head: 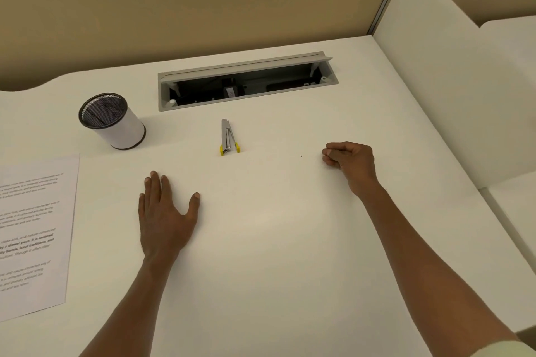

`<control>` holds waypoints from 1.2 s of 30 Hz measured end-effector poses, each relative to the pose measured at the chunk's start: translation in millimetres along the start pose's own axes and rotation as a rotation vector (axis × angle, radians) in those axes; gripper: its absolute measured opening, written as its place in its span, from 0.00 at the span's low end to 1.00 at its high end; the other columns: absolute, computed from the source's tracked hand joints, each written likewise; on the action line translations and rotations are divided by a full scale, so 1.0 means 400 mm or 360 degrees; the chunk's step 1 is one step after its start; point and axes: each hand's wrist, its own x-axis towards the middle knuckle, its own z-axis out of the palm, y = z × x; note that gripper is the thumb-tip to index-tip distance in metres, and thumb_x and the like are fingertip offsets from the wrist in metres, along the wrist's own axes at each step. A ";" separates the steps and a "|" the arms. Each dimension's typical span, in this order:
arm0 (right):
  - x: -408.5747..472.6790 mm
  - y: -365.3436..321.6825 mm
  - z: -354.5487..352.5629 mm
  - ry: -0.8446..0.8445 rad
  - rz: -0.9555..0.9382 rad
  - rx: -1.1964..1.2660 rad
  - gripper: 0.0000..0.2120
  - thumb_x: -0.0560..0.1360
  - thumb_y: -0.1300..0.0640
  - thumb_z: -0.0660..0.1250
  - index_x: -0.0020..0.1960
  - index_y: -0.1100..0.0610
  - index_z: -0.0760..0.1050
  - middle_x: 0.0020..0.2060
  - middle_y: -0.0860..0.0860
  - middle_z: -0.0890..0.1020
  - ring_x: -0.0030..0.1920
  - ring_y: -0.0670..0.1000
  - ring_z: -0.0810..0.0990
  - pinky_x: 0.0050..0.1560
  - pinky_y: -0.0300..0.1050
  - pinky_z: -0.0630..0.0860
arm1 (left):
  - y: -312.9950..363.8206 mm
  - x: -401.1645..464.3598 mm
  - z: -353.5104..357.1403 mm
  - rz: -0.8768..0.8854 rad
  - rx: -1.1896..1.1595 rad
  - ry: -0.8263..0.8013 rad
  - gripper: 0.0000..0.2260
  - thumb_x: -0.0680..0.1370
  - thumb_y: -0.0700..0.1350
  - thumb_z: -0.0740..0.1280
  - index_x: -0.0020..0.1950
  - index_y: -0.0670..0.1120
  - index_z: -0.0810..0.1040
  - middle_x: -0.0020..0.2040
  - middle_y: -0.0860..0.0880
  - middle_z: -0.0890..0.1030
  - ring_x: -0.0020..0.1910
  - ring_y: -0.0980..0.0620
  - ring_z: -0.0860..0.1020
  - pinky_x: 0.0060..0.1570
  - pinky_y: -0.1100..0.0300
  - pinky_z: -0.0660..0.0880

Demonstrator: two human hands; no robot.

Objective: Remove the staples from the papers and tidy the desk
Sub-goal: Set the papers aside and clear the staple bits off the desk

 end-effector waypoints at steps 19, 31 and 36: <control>-0.051 0.140 0.083 -0.0163 -0.0847 -0.2135 0.38 0.77 0.32 0.40 0.79 0.55 0.51 0.78 0.59 0.45 0.78 0.58 0.45 0.76 0.61 0.49 | 0.007 -0.001 -0.008 -0.0010 0.0008 0.0016 0.41 0.77 0.66 0.55 0.80 0.39 0.57 0.83 0.45 0.52 0.82 0.50 0.48 0.80 0.51 0.47; 0.010 0.081 0.029 -0.0008 -0.0656 -0.0967 0.13 0.76 0.64 0.68 0.59 0.60 0.80 0.64 0.55 0.75 0.65 0.54 0.74 0.63 0.38 0.67 | 0.006 0.000 -0.008 -0.0015 0.0011 -0.0004 0.37 0.80 0.60 0.63 0.80 0.38 0.57 0.83 0.44 0.51 0.82 0.50 0.48 0.80 0.50 0.47; -0.002 0.063 0.070 0.0090 -0.0571 -0.0920 0.07 0.72 0.59 0.73 0.48 0.59 0.84 0.57 0.52 0.78 0.60 0.52 0.75 0.53 0.35 0.66 | 0.000 0.001 -0.005 -0.0015 0.0014 -0.0002 0.39 0.79 0.64 0.58 0.80 0.39 0.57 0.83 0.45 0.51 0.82 0.50 0.48 0.80 0.51 0.46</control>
